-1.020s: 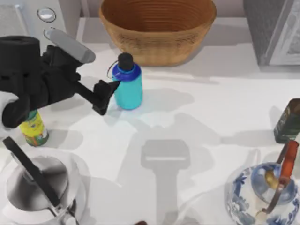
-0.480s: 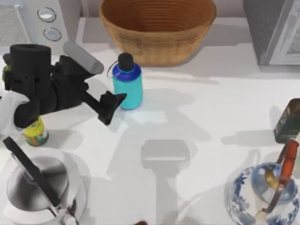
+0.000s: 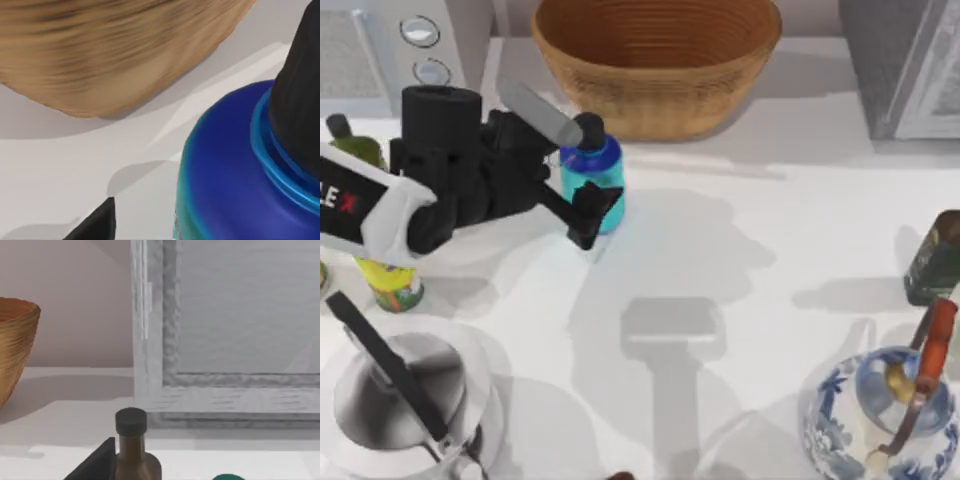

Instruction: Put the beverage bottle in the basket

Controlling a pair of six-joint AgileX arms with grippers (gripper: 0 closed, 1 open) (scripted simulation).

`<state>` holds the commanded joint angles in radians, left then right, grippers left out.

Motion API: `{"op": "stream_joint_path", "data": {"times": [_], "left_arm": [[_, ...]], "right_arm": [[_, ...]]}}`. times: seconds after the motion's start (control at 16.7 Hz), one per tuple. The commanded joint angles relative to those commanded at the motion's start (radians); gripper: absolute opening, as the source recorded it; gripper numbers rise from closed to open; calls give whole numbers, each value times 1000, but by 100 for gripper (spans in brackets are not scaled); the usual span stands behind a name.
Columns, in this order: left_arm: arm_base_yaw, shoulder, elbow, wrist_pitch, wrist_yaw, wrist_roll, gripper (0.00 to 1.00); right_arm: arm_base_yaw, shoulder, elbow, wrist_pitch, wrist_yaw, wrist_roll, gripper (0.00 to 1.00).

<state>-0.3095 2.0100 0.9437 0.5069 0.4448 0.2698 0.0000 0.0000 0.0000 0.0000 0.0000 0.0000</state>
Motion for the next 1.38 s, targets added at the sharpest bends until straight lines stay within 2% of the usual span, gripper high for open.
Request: {"op": "stream_joint_path", "data": {"times": [0.48, 1.26, 1.38], "left_arm": [[-28, 72, 55, 22, -22, -15, 100], [-28, 72, 55, 22, -22, -15, 2], [-28, 72, 55, 22, -22, -15, 0]], "right_arm": [[0, 0, 0, 0, 0, 0, 100], [0, 0, 0, 0, 0, 0, 100], [0, 0, 0, 0, 0, 0, 100]]}}
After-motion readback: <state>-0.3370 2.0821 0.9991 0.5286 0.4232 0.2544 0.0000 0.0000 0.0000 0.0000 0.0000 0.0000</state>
